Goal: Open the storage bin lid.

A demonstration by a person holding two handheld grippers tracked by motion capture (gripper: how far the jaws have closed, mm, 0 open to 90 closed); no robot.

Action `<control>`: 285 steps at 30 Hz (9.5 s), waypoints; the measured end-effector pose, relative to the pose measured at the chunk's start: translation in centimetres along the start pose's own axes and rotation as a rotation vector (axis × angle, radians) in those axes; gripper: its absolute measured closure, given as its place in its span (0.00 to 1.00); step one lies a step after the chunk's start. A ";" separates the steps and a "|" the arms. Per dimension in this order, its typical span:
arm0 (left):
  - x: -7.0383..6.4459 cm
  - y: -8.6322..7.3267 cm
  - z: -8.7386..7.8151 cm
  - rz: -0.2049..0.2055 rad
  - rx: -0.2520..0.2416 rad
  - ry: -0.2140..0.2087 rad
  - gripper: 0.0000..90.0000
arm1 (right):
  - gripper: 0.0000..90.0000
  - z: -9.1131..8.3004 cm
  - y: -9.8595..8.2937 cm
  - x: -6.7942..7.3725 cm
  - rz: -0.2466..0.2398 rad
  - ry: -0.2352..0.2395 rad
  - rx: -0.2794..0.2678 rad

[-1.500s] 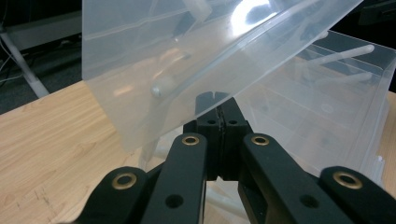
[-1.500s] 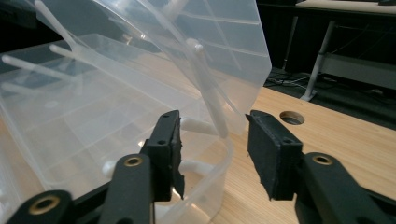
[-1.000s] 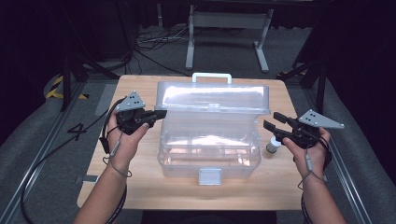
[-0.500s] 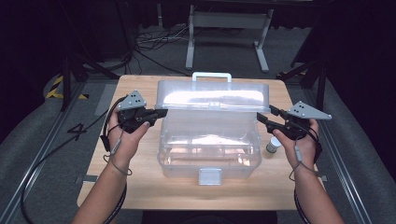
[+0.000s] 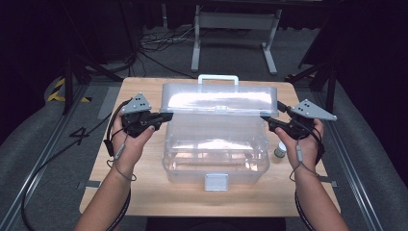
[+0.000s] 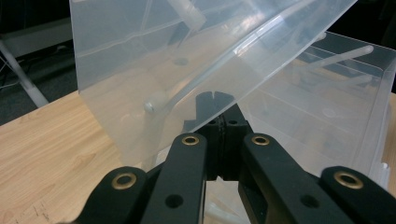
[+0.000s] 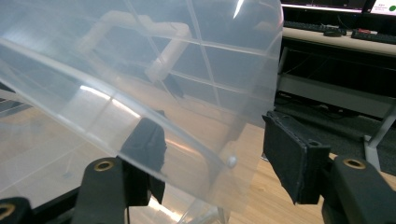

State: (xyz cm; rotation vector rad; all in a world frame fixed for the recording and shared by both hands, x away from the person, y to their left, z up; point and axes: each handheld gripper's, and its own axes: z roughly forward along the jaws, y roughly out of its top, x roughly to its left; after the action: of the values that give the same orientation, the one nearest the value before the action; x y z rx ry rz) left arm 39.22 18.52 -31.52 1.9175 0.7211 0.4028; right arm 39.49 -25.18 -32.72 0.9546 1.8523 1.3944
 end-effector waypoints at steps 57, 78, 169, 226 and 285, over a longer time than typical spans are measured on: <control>1.1 -1.1 -1.6 -0.064 0.062 -0.007 0.82 | 0.69 0.7 1.4 0.6 -0.094 -0.185 -0.073; 1.8 -3.0 -3.7 -0.119 0.082 0.056 0.83 | 0.82 1.0 2.3 -0.4 -0.115 -0.191 -0.065; 4.1 -6.9 -5.6 -0.184 0.081 0.169 0.61 | 0.92 8.8 4.7 -5.9 0.040 -0.175 0.036; 4.6 -8.7 -6.6 -0.224 0.092 0.205 0.60 | 0.94 13.9 3.5 -8.8 0.052 -0.144 0.111; 6.2 -10.3 -5.2 -0.283 0.133 0.192 0.60 | 0.93 17.6 0.1 -11.4 0.132 -0.039 0.096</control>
State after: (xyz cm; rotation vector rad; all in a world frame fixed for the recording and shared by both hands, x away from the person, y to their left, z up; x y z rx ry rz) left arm 37.88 29.42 -38.69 1.8797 1.1546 0.3706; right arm 60.17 -25.62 -36.39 1.1627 1.8705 1.3626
